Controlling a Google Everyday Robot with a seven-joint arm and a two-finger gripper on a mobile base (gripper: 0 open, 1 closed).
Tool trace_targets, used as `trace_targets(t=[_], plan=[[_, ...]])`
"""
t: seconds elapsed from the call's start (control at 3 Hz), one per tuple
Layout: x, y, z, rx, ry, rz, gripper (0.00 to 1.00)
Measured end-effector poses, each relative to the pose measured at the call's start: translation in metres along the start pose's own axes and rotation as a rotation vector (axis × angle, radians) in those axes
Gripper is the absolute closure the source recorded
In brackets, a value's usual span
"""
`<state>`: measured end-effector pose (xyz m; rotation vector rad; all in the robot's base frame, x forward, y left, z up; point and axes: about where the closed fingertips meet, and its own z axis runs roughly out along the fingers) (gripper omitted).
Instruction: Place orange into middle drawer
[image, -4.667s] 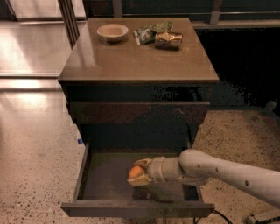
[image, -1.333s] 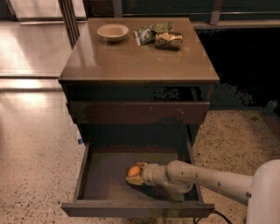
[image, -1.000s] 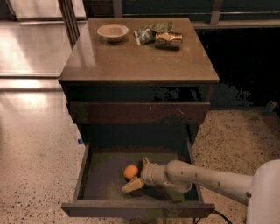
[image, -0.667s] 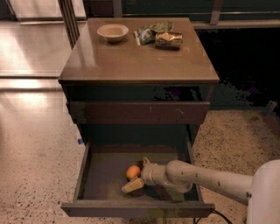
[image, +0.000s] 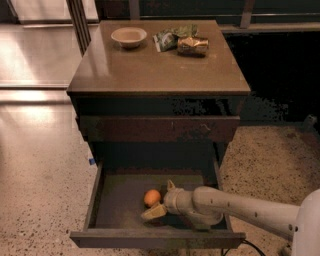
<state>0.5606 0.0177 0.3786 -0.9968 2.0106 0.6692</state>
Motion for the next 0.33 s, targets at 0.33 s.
trace_targets(t=[0.33], plan=[[0.0001, -0.0001, -0.0002, 0.001, 0.0, 0.0, 0.0]])
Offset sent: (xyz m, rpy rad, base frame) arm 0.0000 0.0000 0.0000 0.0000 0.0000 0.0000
